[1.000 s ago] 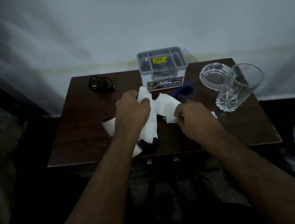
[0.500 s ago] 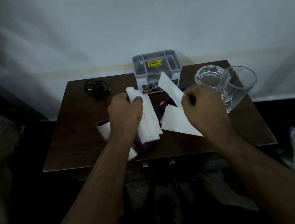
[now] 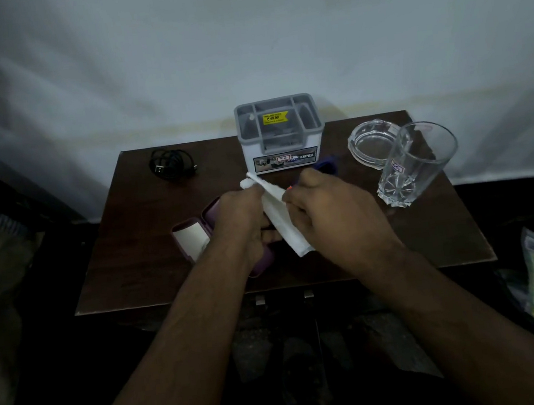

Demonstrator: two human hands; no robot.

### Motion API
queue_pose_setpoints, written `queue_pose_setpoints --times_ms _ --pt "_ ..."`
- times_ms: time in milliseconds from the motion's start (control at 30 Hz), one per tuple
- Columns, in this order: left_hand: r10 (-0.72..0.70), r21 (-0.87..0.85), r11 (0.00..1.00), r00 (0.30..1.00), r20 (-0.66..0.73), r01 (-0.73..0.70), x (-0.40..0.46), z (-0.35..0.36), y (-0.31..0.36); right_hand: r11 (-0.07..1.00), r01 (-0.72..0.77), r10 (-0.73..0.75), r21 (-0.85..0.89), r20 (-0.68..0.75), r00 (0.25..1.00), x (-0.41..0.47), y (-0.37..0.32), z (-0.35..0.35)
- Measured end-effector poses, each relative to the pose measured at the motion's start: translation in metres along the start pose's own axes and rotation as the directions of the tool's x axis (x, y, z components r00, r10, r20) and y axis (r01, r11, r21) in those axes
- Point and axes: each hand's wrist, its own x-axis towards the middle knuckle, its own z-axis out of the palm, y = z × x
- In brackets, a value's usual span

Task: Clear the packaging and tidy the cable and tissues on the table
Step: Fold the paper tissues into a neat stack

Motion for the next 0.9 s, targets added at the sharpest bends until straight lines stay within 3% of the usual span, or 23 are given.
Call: queue_pose_setpoints --times_ms 267,367,467,567,667,800,900 --pt "-0.065 -0.089 0.994 0.998 0.003 0.065 0.001 -0.001 0.006 0.997 0.077 -0.077 0.006 0.028 0.997 -0.003 -0.005 0.005" --pt "0.009 -0.004 1.0 1.0 -0.015 -0.009 0.001 -0.001 0.005 0.994 0.091 -0.093 0.062 0.043 0.995 -0.003 -0.005 0.008" --pt "0.099 0.02 0.995 0.994 -0.045 -0.098 0.001 0.0 0.001 0.97 0.075 -0.094 0.233 0.073 0.993 -0.003 -0.004 0.006" --pt "0.234 0.131 0.967 0.962 -0.138 -0.217 0.005 -0.003 0.002 0.934 -0.097 0.101 0.345 0.006 0.995 -0.003 0.006 0.0" --pt "0.4 0.299 0.897 0.888 -0.229 -0.327 0.003 -0.005 0.008 0.898 -0.306 0.348 0.317 -0.081 0.934 0.0 0.03 -0.003" --pt "0.451 0.301 0.878 0.852 -0.266 -0.371 0.002 -0.007 0.011 0.903 -0.403 0.36 0.152 0.248 0.9 -0.006 0.045 0.007" --pt "0.423 0.274 0.895 0.866 -0.267 -0.353 0.002 -0.007 0.012 0.938 -0.343 0.293 0.058 0.4 0.868 -0.01 0.04 0.016"
